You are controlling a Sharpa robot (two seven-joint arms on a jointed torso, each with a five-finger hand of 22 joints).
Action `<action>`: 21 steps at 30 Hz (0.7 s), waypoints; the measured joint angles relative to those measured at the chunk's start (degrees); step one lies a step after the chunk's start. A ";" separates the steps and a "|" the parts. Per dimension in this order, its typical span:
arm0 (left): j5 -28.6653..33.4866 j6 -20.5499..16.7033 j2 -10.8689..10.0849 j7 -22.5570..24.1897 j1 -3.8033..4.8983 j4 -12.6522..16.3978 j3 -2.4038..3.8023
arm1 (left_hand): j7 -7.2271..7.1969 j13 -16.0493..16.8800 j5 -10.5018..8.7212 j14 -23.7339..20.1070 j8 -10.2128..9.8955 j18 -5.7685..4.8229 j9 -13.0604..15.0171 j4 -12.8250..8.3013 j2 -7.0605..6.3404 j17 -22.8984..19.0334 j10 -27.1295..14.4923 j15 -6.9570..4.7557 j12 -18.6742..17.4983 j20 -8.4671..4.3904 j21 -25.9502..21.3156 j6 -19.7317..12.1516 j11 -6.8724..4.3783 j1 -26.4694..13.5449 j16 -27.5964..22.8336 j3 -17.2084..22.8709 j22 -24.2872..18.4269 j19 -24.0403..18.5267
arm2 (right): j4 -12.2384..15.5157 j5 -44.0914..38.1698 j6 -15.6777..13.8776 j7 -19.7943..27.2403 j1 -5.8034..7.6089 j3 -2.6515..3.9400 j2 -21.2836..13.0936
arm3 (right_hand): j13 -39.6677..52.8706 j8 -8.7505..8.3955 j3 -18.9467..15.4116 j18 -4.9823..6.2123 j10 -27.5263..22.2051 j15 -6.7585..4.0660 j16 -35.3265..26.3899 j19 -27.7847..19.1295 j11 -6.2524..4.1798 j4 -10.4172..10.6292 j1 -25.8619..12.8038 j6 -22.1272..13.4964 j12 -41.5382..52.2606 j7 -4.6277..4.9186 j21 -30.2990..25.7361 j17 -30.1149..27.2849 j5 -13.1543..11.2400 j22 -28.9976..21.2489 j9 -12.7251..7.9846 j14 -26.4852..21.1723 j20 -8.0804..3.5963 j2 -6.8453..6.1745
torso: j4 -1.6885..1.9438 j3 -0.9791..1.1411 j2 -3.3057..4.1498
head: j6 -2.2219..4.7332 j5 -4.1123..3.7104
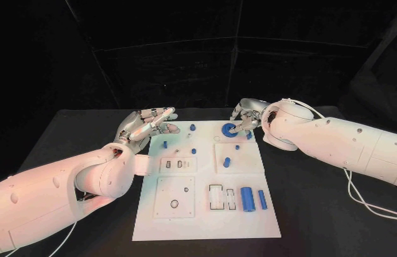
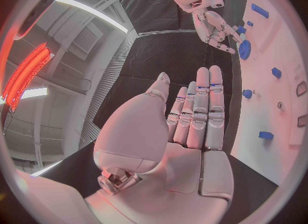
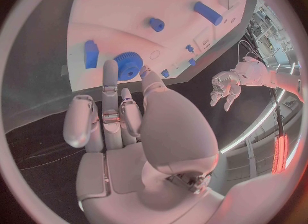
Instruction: Assemble the parts on the task board
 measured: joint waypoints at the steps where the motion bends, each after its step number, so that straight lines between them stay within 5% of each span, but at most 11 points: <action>1: 0.00 0.01 0.01 0.00 0.00 -0.01 0.00 | 0.00 0.00 0.00 0.00 0.00 0.00 0.00 0.00 0.00 0.00 0.00 0.00 0.00 0.00 0.00 0.00 0.00 0.00 0.00 0.00 0.00 0.00 | -0.12 -0.10 0.21 -0.06 0.00 0.00 0.09 | 0.08 0.00 0.00 0.00 0.12 0.00 0.00 0.00 -0.12 0.00 0.00 0.00 0.00 0.00 0.00 0.01 0.00 0.03 0.00 0.00 0.00 0.00 | 0.00 0.00 0.00 | -0.04 -0.03; 21: 0.00 0.11 0.20 -0.14 0.00 -0.37 0.00 | 0.00 0.00 0.00 0.00 -0.22 0.00 0.00 -0.15 0.00 0.18 0.00 0.00 0.00 0.00 0.00 0.00 0.00 0.00 0.00 0.16 0.05 0.00 | -2.95 -1.08 3.76 -0.65 -0.02 -0.02 2.31 | 0.82 0.64 0.90 0.01 2.48 0.00 -0.23 0.73 -0.39 -0.90 1.38 1.23 2.78 -0.50 0.55 0.18 -1.68 1.28 0.06 0.00 -0.07 1.38 | 0.12 -0.07 0.01 | -0.42 0.00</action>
